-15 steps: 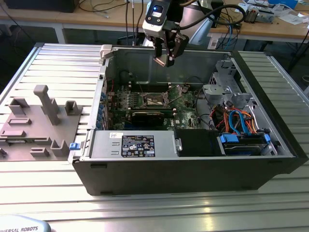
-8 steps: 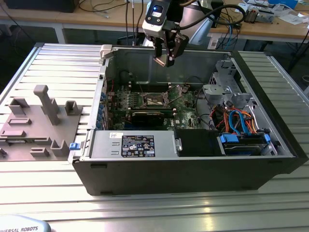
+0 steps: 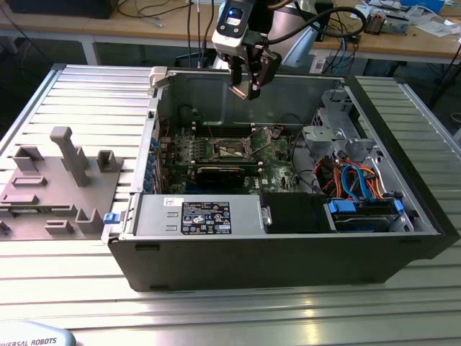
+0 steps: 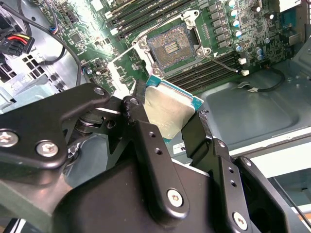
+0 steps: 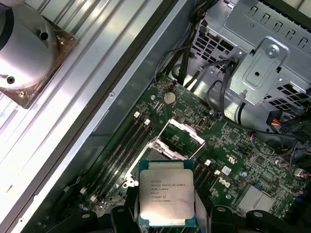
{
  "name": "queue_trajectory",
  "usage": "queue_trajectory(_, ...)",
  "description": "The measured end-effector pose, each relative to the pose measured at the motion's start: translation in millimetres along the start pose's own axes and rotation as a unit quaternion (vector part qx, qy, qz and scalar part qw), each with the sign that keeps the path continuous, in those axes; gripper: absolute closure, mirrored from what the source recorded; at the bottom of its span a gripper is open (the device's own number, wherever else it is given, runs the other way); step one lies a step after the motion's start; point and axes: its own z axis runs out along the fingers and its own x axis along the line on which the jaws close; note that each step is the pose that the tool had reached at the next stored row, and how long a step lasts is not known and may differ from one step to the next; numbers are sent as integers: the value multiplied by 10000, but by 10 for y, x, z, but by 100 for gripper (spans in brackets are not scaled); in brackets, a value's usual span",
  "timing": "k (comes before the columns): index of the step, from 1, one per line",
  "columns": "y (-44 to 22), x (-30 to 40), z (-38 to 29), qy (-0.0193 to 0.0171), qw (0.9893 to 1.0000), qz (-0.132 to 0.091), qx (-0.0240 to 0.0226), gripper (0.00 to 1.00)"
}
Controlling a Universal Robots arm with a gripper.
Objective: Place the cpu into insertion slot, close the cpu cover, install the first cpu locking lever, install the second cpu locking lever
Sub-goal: 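Place the cpu into insertion slot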
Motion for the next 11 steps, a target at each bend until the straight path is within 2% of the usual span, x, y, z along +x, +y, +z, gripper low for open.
queue_trajectory(11,0,0,0,-4,10000,49,-1,46)
